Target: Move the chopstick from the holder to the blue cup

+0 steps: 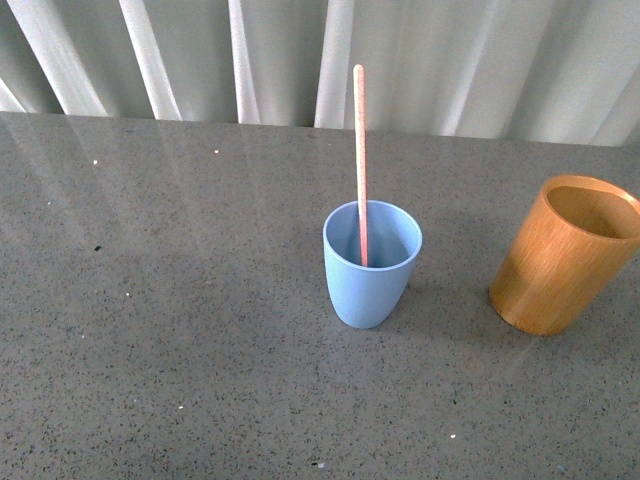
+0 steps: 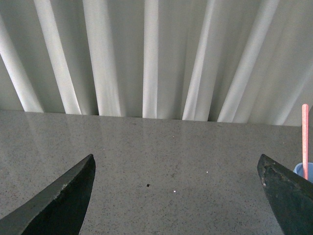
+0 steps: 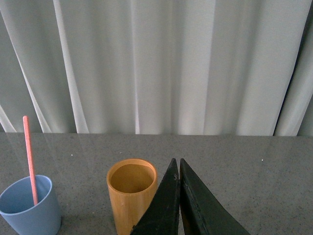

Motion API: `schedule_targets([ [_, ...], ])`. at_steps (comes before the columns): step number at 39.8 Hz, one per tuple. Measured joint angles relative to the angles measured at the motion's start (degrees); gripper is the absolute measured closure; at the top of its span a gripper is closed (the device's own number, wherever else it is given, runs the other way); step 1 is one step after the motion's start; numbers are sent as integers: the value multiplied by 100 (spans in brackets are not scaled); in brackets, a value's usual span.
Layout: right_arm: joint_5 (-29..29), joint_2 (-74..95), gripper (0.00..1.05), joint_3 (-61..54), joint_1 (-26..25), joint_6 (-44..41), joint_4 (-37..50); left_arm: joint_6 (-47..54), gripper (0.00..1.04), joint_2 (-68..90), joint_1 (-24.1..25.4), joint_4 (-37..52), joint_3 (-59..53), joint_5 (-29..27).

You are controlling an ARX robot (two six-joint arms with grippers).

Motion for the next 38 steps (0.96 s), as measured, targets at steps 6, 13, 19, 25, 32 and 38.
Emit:
schedule_targets([
  [6, 0, 0, 104, 0, 0, 0, -7, 0, 7, 2, 0, 0, 0, 0],
  [13, 0, 0, 79, 0, 0, -2, -9, 0, 7, 0, 0, 0, 0, 0],
  [19, 0, 0, 51, 0, 0, -4, -9, 0, 7, 0, 0, 0, 0, 0],
  [25, 0, 0, 26, 0, 0, -2, -9, 0, 7, 0, 0, 0, 0, 0],
  [32, 0, 0, 10, 0, 0, 0, -9, -2, 7, 0, 0, 0, 0, 0],
  [38, 0, 0, 10, 0, 0, 0, -9, 0, 7, 0, 0, 0, 0, 0],
])
